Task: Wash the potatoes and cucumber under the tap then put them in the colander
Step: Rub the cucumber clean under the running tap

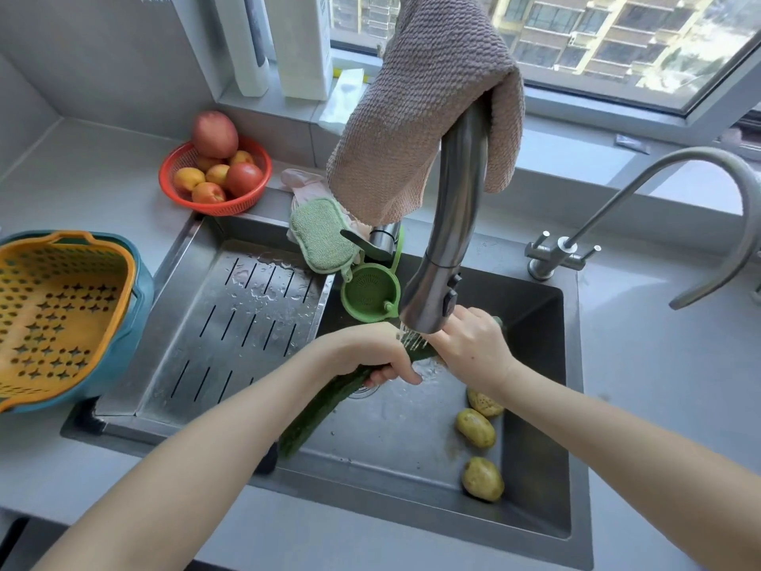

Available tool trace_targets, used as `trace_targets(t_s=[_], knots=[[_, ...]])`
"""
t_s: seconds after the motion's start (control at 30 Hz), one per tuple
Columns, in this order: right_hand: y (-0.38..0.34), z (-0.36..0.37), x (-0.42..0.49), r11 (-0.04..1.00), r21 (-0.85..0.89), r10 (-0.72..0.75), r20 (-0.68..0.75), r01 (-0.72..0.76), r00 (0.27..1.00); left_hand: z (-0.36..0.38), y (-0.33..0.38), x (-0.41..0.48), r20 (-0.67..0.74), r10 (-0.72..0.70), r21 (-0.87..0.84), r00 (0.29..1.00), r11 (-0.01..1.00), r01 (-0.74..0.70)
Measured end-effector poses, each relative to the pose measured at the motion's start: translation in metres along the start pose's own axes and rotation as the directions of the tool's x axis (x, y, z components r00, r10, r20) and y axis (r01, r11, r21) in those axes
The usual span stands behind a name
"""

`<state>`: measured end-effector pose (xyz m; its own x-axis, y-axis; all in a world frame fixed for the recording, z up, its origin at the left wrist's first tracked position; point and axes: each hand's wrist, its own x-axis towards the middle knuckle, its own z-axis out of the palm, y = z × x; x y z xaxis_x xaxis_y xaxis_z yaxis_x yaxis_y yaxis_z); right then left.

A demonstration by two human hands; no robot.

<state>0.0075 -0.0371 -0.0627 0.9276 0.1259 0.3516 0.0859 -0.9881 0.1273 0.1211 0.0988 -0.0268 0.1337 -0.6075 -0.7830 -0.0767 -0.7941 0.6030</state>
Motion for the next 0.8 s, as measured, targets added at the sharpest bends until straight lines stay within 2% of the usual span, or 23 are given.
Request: trace_targets(t_s=[0.07,0.13,0.2,0.23,0.3,0.33,0.4,0.47,0.5,0.57,0.63,0.7,0.77,0.8], knots=[[0.003,-0.005,-0.008,0.997,-0.022,0.071,0.065,-0.069,0.995,0.0,0.001,0.004,-0.041,0.042,0.09,0.998,0.995,-0.038],[0.005,-0.018,-0.009,0.981,0.018,0.181,0.251,-0.191,0.951,0.002,0.001,0.011,-0.093,0.078,0.166,0.993,0.984,-0.062],[0.007,-0.028,-0.006,0.937,0.044,0.28,0.501,-0.347,0.819,0.011,-0.005,0.024,-0.197,0.126,0.3,0.972,0.952,-0.063],[0.005,-0.032,-0.003,0.889,0.055,0.326,0.622,-0.455,0.712,0.018,-0.007,0.027,-0.286,0.172,0.397,0.943,0.917,-0.047],[0.0,-0.037,0.003,0.711,0.094,0.403,0.757,-0.696,0.514,0.032,-0.009,0.035,-0.442,0.34,0.514,0.83,0.854,-0.076],[-0.003,-0.039,0.007,0.589,0.116,0.412,0.808,-0.8,0.421,0.038,-0.009,0.038,-0.449,0.377,0.52,0.81,0.848,-0.106],[-0.005,-0.042,0.014,0.356,0.133,0.373,0.887,-0.925,0.272,0.047,-0.006,0.041,-0.358,0.429,0.605,0.829,0.783,-0.144],[-0.003,-0.049,0.017,0.17,0.113,0.271,0.95,-0.979,0.156,0.046,-0.003,0.038,-0.368,0.486,0.631,0.793,0.756,-0.171],[-0.001,-0.054,0.016,0.077,0.096,0.203,0.973,-0.992,0.11,0.044,-0.002,0.034,-0.376,0.53,0.608,0.76,0.76,-0.229],[0.001,-0.066,0.013,-0.132,0.031,0.044,0.999,-0.991,0.026,0.041,-0.002,0.022,-0.38,0.536,0.515,0.754,0.799,-0.31],[0.001,-0.075,0.006,-0.291,-0.043,-0.084,0.996,-0.956,-0.019,0.034,-0.012,0.024,-0.477,0.567,0.477,0.672,0.809,-0.344],[0.002,-0.083,-0.002,-0.379,-0.099,-0.153,0.987,-0.92,-0.044,0.031,-0.025,0.031,-0.549,0.53,0.591,0.646,0.793,-0.149],[0.003,-0.091,-0.009,-0.42,-0.118,-0.172,0.984,-0.9,-0.049,0.027,-0.038,0.04,-0.652,0.396,0.523,0.646,0.852,0.006],[0.002,-0.096,-0.012,-0.442,-0.122,-0.165,0.985,-0.889,-0.053,0.027,-0.043,0.041,-0.718,0.278,0.41,0.638,0.91,0.066]])
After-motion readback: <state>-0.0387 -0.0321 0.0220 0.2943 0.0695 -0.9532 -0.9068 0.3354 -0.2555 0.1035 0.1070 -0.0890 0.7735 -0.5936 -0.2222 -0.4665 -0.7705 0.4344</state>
